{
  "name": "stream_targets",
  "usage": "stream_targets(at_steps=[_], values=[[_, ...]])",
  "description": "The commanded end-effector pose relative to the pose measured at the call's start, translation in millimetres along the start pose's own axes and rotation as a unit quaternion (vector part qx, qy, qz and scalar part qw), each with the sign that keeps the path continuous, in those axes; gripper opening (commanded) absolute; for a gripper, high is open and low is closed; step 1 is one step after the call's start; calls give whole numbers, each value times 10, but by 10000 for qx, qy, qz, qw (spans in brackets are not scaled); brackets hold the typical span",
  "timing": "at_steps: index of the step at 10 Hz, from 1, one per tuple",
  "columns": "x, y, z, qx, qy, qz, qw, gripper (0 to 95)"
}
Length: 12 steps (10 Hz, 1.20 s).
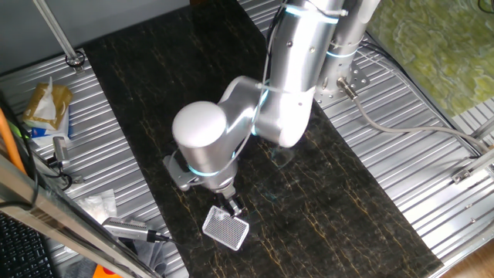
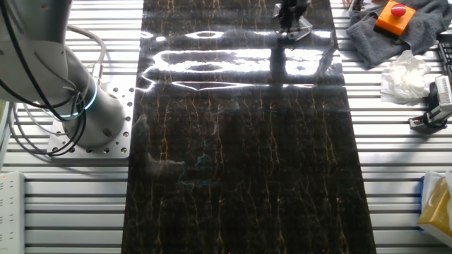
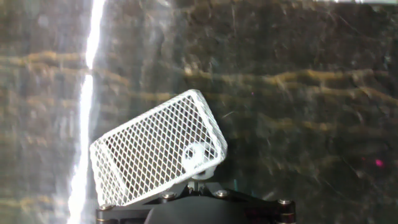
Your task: Push the soccer ball into the goal
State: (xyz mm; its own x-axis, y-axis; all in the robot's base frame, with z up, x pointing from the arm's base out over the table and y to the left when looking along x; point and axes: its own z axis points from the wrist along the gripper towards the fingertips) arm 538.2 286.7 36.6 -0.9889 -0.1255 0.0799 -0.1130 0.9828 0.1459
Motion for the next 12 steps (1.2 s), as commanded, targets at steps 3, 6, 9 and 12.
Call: stream_targets(at_steps=[3, 6, 9, 12], values=[[68, 20, -17, 24, -30, -64, 10000, 0], [232, -33, -9, 65, -77, -171, 9998, 0], [294, -94, -35, 72, -78, -180, 9998, 0], [359, -226, -70, 61, -88, -255, 9996, 0]])
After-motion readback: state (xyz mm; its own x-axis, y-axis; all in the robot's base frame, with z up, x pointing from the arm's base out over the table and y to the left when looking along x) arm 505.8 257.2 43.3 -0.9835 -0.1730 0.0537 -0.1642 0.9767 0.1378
